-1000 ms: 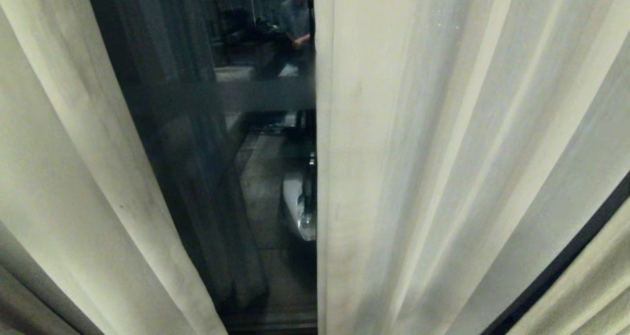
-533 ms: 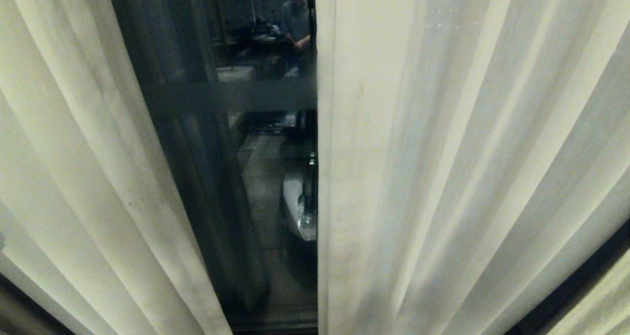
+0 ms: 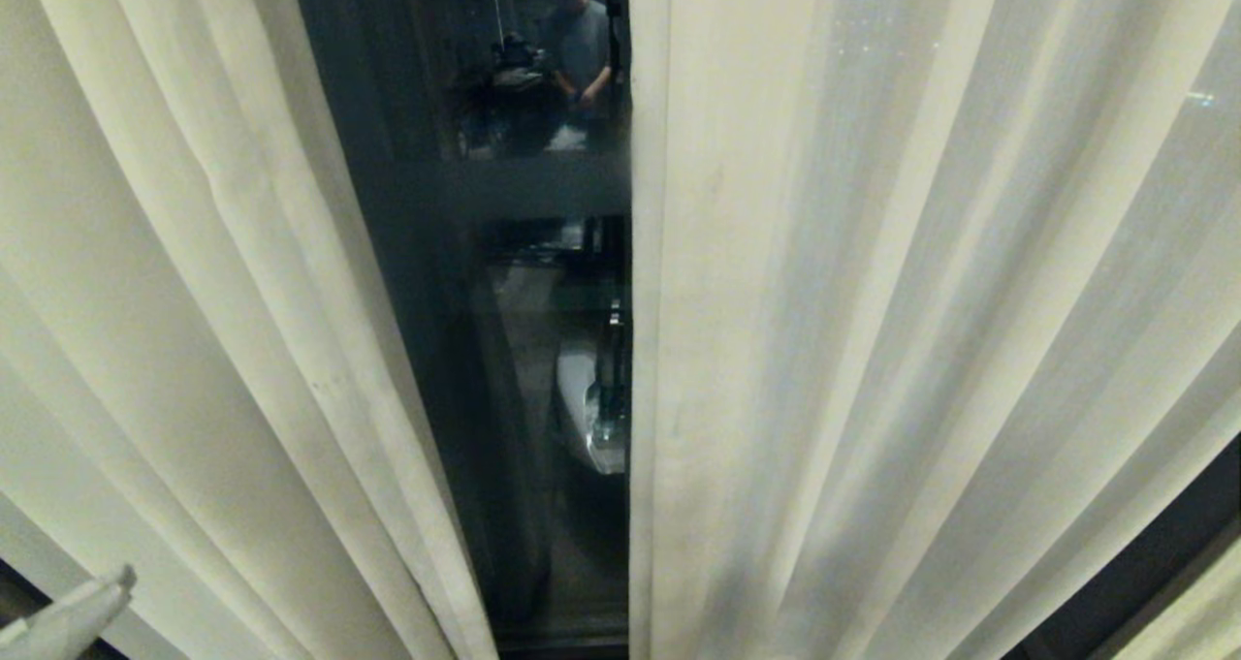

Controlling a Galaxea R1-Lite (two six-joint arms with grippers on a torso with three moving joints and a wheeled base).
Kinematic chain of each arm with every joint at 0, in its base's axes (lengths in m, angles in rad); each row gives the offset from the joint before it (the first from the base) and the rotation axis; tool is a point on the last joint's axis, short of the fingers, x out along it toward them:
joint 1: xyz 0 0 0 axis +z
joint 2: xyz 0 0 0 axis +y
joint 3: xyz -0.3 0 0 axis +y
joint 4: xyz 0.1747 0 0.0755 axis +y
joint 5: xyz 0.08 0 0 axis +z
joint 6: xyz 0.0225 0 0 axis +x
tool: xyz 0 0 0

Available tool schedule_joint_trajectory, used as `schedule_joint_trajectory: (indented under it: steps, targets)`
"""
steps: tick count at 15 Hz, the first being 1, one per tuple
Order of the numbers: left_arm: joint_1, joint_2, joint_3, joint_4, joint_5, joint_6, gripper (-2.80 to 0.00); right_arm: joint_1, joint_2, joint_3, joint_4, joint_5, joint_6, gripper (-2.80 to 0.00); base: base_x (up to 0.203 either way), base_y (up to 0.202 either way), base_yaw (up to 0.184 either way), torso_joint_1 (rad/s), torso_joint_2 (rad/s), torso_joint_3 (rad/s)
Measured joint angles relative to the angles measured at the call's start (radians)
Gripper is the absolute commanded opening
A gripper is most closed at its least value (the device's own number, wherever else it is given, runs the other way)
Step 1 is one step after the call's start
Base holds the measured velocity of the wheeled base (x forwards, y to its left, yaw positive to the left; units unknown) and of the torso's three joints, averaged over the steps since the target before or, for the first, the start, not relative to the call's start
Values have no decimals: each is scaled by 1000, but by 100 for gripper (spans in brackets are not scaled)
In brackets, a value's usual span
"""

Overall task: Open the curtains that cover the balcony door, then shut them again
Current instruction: Pull the outer curtains open on both sides

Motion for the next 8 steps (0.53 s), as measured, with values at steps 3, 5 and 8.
schedule_joint_trajectory:
  steps: [3,5,8]
  targets:
    - [-256,-56,36,106,344,102,-280,0,0,0,0,0,0,-280,0,0,0,0,0,0]
    - [-325,-111,120,70,538,140,-280,0,0,0,0,0,0,-280,0,0,0,0,0,0]
    - [-362,-160,299,-193,658,176,-280,0,0,0,0,0,0,-280,0,0,0,0,0,0]
